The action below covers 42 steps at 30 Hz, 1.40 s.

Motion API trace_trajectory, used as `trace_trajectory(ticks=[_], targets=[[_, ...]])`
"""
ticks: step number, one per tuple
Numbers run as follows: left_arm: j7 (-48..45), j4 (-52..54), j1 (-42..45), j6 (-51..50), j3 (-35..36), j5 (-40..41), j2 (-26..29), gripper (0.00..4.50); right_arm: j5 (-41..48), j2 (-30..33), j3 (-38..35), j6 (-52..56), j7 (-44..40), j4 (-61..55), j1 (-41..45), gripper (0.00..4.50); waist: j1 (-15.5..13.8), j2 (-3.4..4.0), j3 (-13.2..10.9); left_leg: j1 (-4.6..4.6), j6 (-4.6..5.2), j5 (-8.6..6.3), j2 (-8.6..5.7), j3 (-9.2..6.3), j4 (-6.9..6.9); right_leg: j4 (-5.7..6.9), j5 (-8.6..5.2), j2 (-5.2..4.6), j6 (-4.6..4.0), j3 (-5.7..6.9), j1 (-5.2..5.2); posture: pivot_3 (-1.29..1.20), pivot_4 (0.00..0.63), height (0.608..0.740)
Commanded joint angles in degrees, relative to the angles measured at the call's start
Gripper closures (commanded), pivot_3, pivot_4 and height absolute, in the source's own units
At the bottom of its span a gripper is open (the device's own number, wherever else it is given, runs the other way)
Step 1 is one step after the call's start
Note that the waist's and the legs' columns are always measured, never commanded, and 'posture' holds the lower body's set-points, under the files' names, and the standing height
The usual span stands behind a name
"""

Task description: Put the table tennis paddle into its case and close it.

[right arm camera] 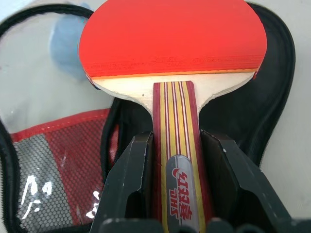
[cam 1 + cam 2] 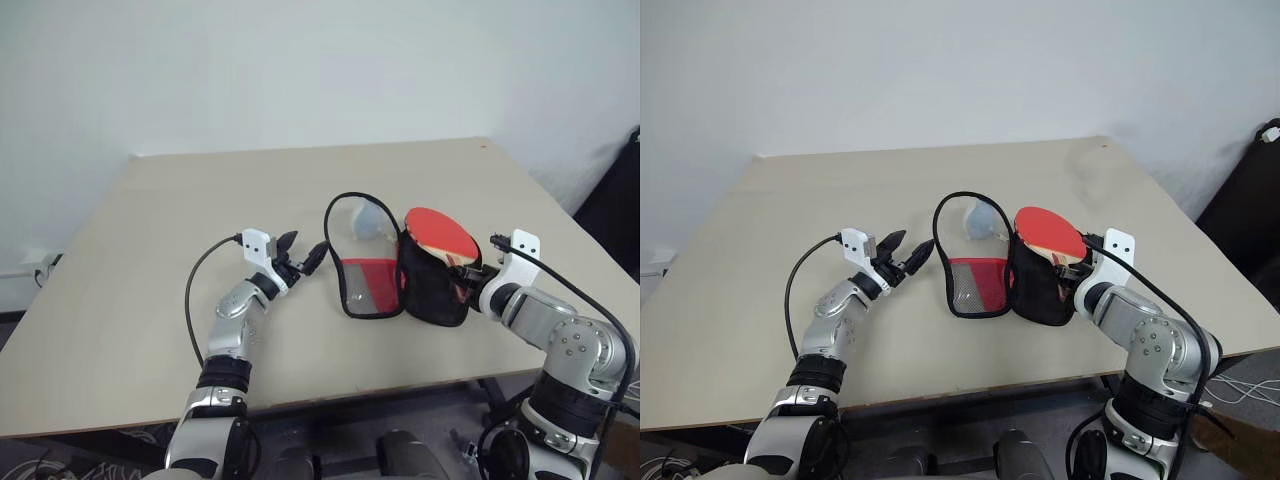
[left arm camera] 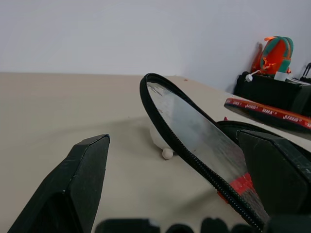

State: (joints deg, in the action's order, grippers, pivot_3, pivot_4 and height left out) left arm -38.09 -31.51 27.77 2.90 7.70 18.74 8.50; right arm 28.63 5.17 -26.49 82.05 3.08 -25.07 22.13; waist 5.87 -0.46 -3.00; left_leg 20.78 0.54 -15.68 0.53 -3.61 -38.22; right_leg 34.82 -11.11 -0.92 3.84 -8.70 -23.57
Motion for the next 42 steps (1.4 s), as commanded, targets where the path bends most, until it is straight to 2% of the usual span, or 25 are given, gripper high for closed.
trace_trajectory(ticks=[1,23,42], targets=[[-0.42,1.00,1.60,0.89,-0.09,-0.01,0.32,0.00,-1.63,-0.95,0.07,-3.41,1.04,-0.39,0.84,3.26,0.00,0.00,0.00,0.00,0.00,0.00,0.00,0.00,0.00,0.00,0.00,0.00,0.00,0.00,0.00,0.00,0.000,0.740],[-0.41,1.27,1.67,0.94,-0.14,-0.04,0.38,0.00,-7.83,-1.99,6.41,-13.37,1.07,3.84,0.46,3.26,0.04,0.01,0.00,0.01,0.00,0.00,0.00,0.00,0.03,-0.02,0.00,0.00,0.00,0.00,-0.02,0.00,0.000,0.740],[-0.21,1.70,1.46,0.75,-0.02,0.02,0.64,0.00,-10.33,-3.08,6.12,-9.84,4.04,4.09,-0.18,3.26,0.04,0.01,-0.01,0.01,0.00,0.00,0.00,0.00,0.07,-0.02,-0.01,0.00,0.00,0.01,-0.05,0.00,0.000,0.740]])
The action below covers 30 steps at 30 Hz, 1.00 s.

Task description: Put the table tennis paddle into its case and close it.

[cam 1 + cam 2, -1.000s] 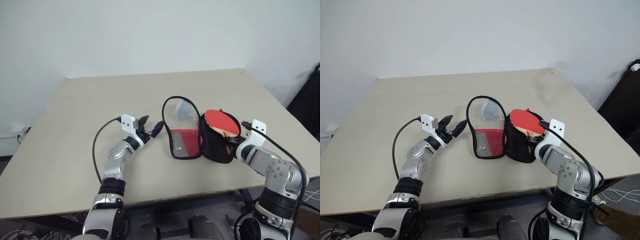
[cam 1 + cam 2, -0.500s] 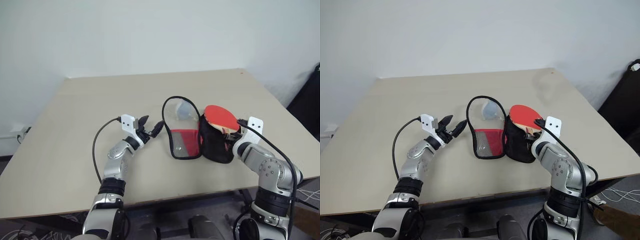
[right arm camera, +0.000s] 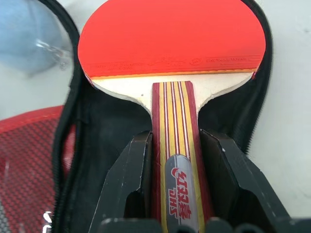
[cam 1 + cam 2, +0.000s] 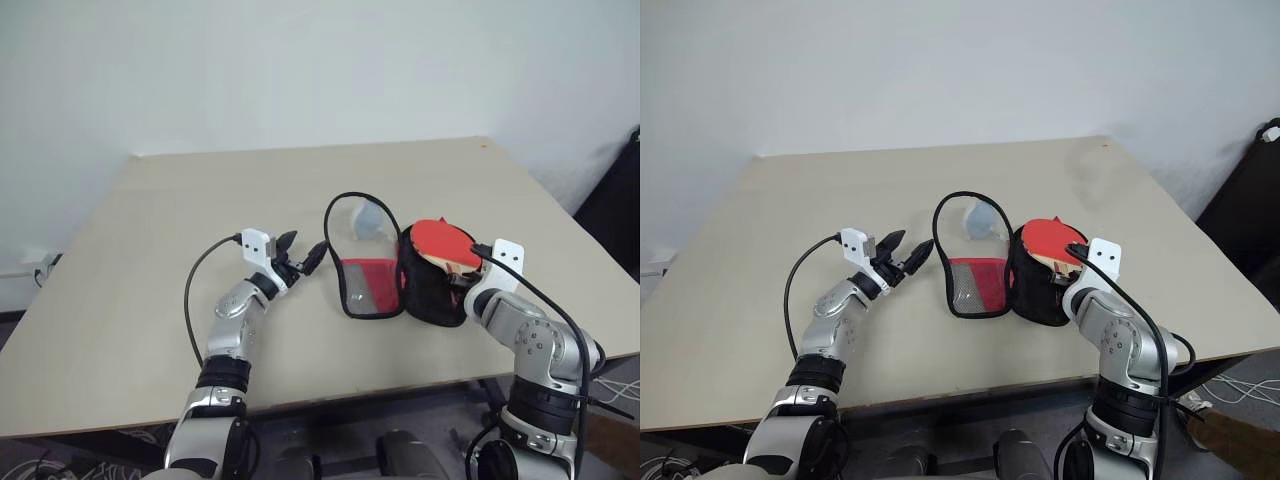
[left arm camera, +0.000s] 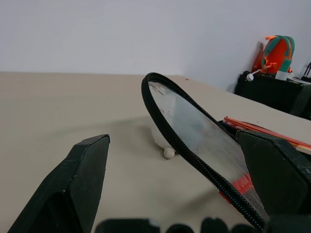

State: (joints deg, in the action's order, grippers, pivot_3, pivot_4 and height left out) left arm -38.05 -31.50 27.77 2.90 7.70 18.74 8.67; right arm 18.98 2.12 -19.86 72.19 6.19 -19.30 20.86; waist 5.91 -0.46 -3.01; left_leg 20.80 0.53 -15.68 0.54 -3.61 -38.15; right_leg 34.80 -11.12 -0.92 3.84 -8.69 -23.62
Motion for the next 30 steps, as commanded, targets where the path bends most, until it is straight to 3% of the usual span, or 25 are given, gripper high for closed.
trace_trajectory(ticks=[1,24,25,26,30], targets=[[-0.22,1.68,1.47,0.76,-0.01,0.02,0.45,0.00,-0.80,-0.10,-0.57,0.10,1.08,-1.57,1.12,3.26,0.00,0.00,0.00,0.00,0.00,0.00,0.00,0.00,0.00,0.00,0.00,0.00,0.00,0.00,0.00,0.00,0.000,0.740],[0.12,1.21,1.93,1.11,0.08,-0.05,0.27,0.00,-1.72,-2.85,-0.55,0.35,1.61,1.56,4.06,3.26,0.33,0.00,0.00,0.00,0.00,0.00,0.01,0.00,0.01,-0.01,0.00,0.00,0.00,0.01,0.00,0.00,0.000,0.740],[0.12,1.20,1.94,1.13,0.08,-0.05,0.27,0.00,-1.53,-3.13,-0.79,0.25,1.55,1.46,4.05,2.55,0.35,0.00,0.00,0.00,0.00,0.00,0.01,-0.01,0.01,-0.01,0.00,0.00,0.00,0.01,0.00,0.00,0.000,0.740],[0.11,1.20,1.94,1.14,0.08,-0.04,0.27,0.00,-1.32,-3.43,-1.06,0.18,1.47,1.31,4.05,2.45,0.37,0.00,0.00,0.00,0.00,0.00,0.01,-0.01,0.01,-0.01,0.00,0.00,0.00,0.01,0.00,0.00,0.000,0.740],[0.08,1.19,1.96,1.15,0.09,-0.03,0.29,0.00,-1.36,-3.59,-1.19,0.33,1.21,1.06,4.21,1.27,0.35,0.00,0.00,0.00,0.00,0.00,0.01,-0.02,0.06,-0.01,0.00,0.00,0.00,0.02,-0.02,0.00,0.000,0.740]])
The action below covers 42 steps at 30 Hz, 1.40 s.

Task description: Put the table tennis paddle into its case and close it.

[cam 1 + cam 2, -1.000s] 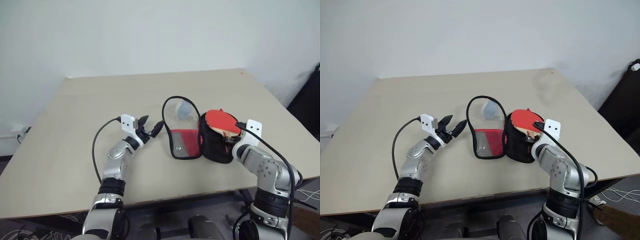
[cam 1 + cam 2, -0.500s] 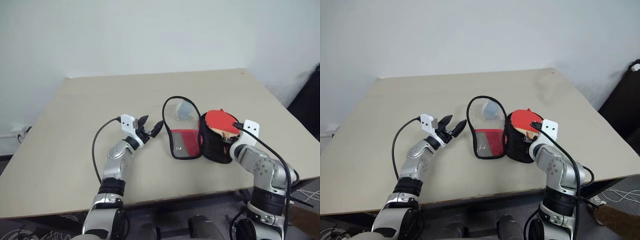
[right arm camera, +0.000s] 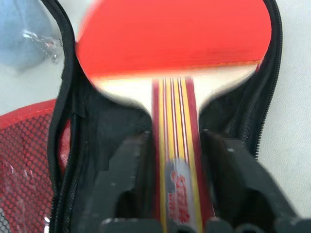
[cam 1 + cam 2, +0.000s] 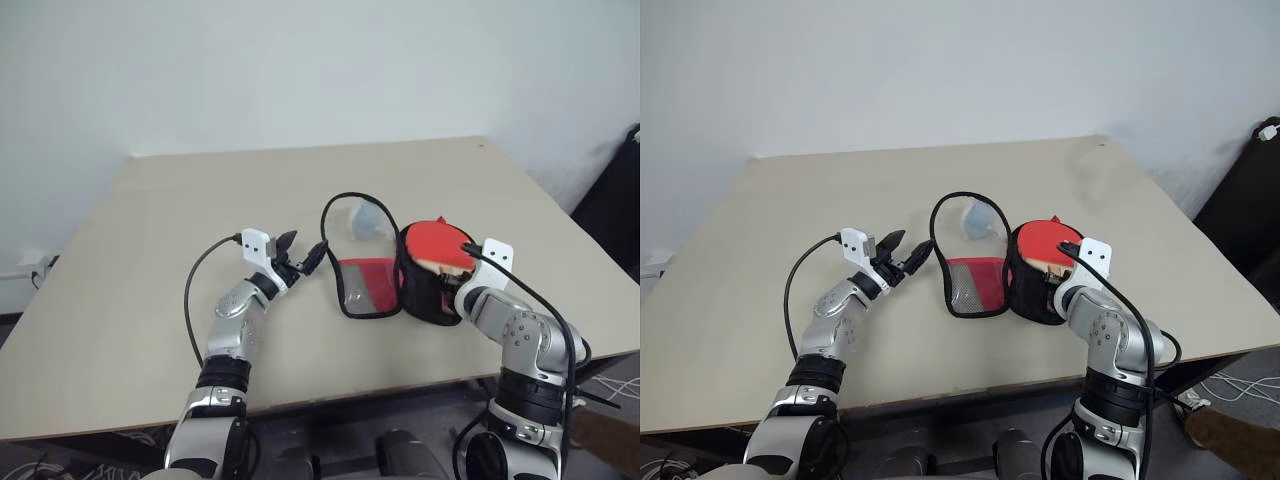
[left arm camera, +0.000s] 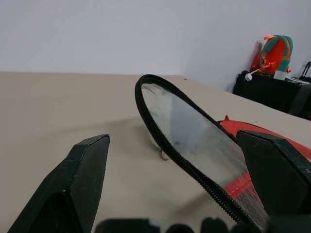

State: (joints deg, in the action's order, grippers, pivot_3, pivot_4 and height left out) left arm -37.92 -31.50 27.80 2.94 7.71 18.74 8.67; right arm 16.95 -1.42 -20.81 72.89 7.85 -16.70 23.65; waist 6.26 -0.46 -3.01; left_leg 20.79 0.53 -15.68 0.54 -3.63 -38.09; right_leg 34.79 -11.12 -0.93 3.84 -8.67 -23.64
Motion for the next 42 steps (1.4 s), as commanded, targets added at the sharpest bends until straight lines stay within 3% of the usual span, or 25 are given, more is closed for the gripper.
trace_trajectory(ticks=[1,3,5,10,19,26,31,41,42], targets=[[-0.06,1.20,1.93,1.11,0.09,-0.01,0.30,0.00,0.66,-0.05,-0.22,-0.36,-0.49,-1.55,1.43,0.99,0.00,0.00,0.00,0.00,0.00,0.00,0.00,0.00,0.01,0.00,0.00,0.00,0.00,0.00,0.00,0.00,0.000,0.740],[-0.11,1.22,1.92,1.10,0.09,0.00,0.33,0.00,0.64,-0.06,-0.15,-0.34,-0.55,-1.60,1.43,0.37,0.00,0.00,0.00,0.00,0.00,0.00,0.00,0.00,0.04,-0.01,0.00,0.00,0.00,0.00,-0.01,0.00,0.000,0.740],[-0.18,1.24,1.89,1.09,0.11,0.03,0.39,0.00,0.66,-0.12,0.01,-0.37,-0.63,-1.76,1.44,0.04,0.00,0.00,0.00,0.00,0.00,0.00,0.00,0.00,0.06,-0.02,0.00,0.00,0.00,0.00,-0.02,0.00,0.000,0.740],[-0.25,1.17,2.00,1.04,0.12,0.04,0.44,0.00,1.28,1.26,1.60,-3.07,-3.01,-3.24,1.46,0.04,0.01,0.00,0.00,0.00,0.00,0.00,0.00,-0.01,0.09,-0.02,0.00,0.00,0.00,0.00,-0.04,0.00,0.000,0.740],[-0.10,0.77,2.36,0.39,0.21,0.08,0.60,0.00,-2.51,11.61,10.65,-17.74,-9.99,-5.70,-0.32,0.04,-0.01,-0.01,0.00,0.00,0.00,0.00,0.00,0.00,0.15,-0.07,-0.01,0.00,0.01,0.01,-0.05,0.00,0.000,0.740],[1.03,-1.01,4.30,-6.40,1.18,1.51,1.63,0.00,-4.14,14.07,11.49,-22.32,-10.70,-3.03,-0.64,0.04,-0.01,-0.03,-0.01,0.00,0.00,0.00,0.00,0.02,0.13,-0.07,-0.02,0.00,0.01,0.01,-0.05,0.00,0.000,0.740],[2.61,-1.56,5.84,-11.68,-0.07,-0.46,2.76,1.02,-4.97,13.99,11.78,-23.66,-10.37,-1.84,-0.63,0.00,-0.01,-0.03,-0.02,0.00,0.00,0.00,0.00,0.00,0.14,-0.05,-0.02,0.00,0.01,0.01,-0.06,0.00,0.000,0.740],[6.94,-5.24,11.16,-20.67,-2.74,-4.36,3.38,3.72,-6.16,13.37,11.89,-24.78,-9.72,-0.52,-0.84,0.00,-0.04,-0.04,-0.02,0.00,0.00,0.00,0.00,-0.02,0.15,-0.06,-0.01,0.00,0.01,0.03,-0.05,0.00,0.000,0.740],[6.13,-5.69,11.70,-21.17,-3.82,-5.09,3.36,3.72,-6.19,13.32,11.82,-24.83,-9.68,-0.42,-0.81,0.00,-0.03,-0.04,-0.02,0.00,0.00,0.00,0.00,-0.02,0.14,-0.06,-0.01,0.00,0.01,0.03,-0.05,0.00,0.000,0.740]])
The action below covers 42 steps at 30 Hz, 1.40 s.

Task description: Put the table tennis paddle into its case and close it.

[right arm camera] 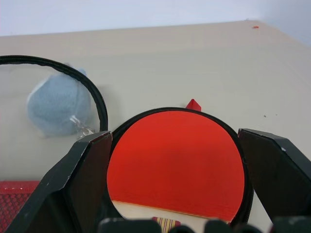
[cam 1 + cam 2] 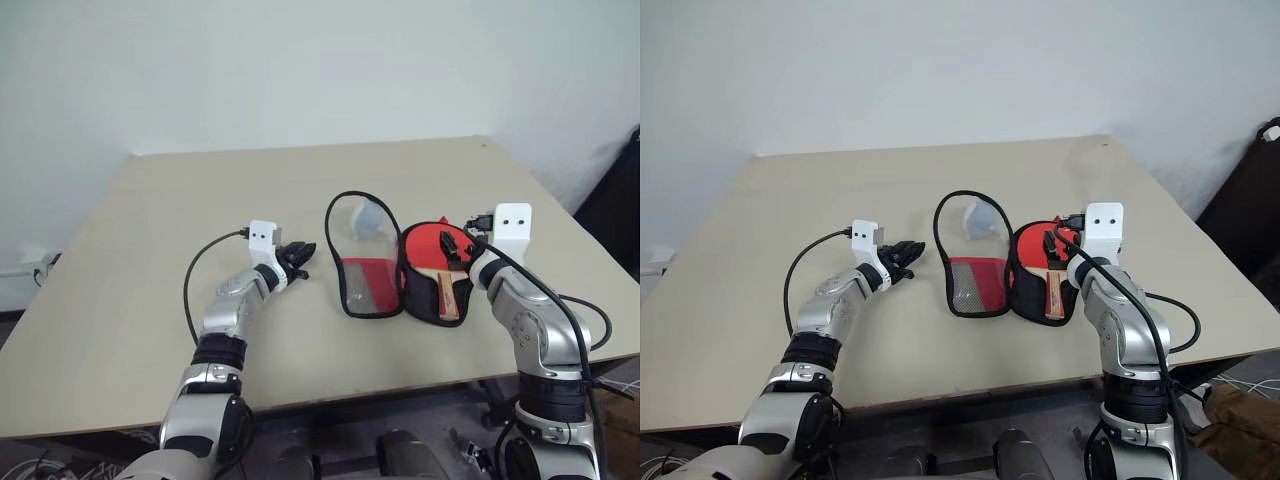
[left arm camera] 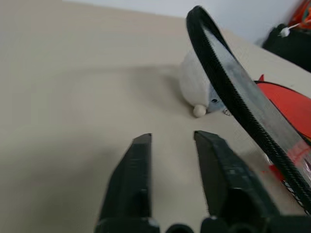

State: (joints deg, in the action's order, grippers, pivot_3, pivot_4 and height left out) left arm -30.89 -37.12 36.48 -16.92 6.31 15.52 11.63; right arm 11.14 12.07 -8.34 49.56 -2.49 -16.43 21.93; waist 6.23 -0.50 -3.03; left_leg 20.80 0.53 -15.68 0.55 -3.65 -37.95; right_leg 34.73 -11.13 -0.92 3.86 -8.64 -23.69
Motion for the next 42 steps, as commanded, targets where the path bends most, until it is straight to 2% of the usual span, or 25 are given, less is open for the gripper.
trace_trajectory(ticks=[1,8,12,24,29,35,39,42], targets=[[-1.64,-0.63,3.56,-1.54,-3.43,-2.58,0.39,3.72,-0.44,-0.23,-0.67,-1.58,0.71,-0.51,1.01,0.00,0.01,0.00,0.00,0.00,0.00,0.00,0.00,0.00,0.00,0.00,0.00,0.00,0.00,0.00,0.00,0.00,0.000,0.740],[-7.81,-6.73,8.02,-2.15,-9.61,-6.88,-0.80,3.72,-0.71,-0.73,-1.04,-2.80,1.51,0.78,1.63,0.00,0.01,0.00,0.00,0.00,0.00,0.00,0.00,0.01,0.03,-0.01,0.00,0.00,0.00,0.01,0.00,0.00,0.000,0.740],[-11.66,-6.39,8.72,-2.31,-11.35,-7.04,-1.89,3.72,-0.90,-1.05,-1.21,-3.38,2.00,1.02,1.20,0.00,0.04,0.00,0.00,0.01,0.00,0.00,0.00,0.01,0.05,-0.01,-0.01,0.00,0.00,0.00,-0.03,0.00,0.000,0.740],[-26.40,9.64,6.56,-10.71,-12.90,1.53,-5.29,3.72,-1.64,-2.95,-4.79,-5.59,6.50,2.72,1.43,0.00,0.02,0.01,0.00,0.11,0.00,0.00,0.00,0.01,0.06,0.01,-0.01,0.00,0.01,-0.01,-0.12,0.00,0.000,0.740],[-28.87,10.92,6.67,-12.63,-16.24,0.81,-6.00,3.72,-1.89,-3.60,-7.48,-7.22,9.28,3.75,2.08,0.00,0.04,0.02,0.00,0.10,0.01,0.00,0.00,0.02,0.03,0.02,-0.01,0.00,0.01,-0.02,-0.11,0.00,0.000,0.740],[-29.17,8.36,6.66,-10.99,-22.58,-4.21,-5.82,3.72,-2.56,-3.76,-10.31,-9.43,12.41,4.54,2.77,0.00,0.04,0.04,0.00,0.08,0.01,0.00,0.00,0.02,0.02,0.03,-0.01,0.00,0.01,-0.03,-0.10,0.00,0.000,0.740],[-28.76,7.47,7.03,-10.91,-21.86,-3.74,-6.32,3.72,-2.60,-3.76,-10.43,-9.83,12.79,4.53,2.73,0.00,0.04,0.05,0.00,0.08,0.01,0.01,0.00,0.03,0.03,0.04,-0.01,0.00,0.01,-0.04,-0.11,0.00,0.000,0.740],[-26.23,6.27,7.99,-14.12,-17.61,-0.83,-7.26,3.72,-2.63,-3.84,-10.12,-9.95,12.87,4.60,2.47,0.00,0.03,0.05,0.00,0.08,0.01,0.01,0.00,0.03,0.02,0.05,-0.01,0.00,0.01,-0.04,-0.10,0.00,0.000,0.740]])
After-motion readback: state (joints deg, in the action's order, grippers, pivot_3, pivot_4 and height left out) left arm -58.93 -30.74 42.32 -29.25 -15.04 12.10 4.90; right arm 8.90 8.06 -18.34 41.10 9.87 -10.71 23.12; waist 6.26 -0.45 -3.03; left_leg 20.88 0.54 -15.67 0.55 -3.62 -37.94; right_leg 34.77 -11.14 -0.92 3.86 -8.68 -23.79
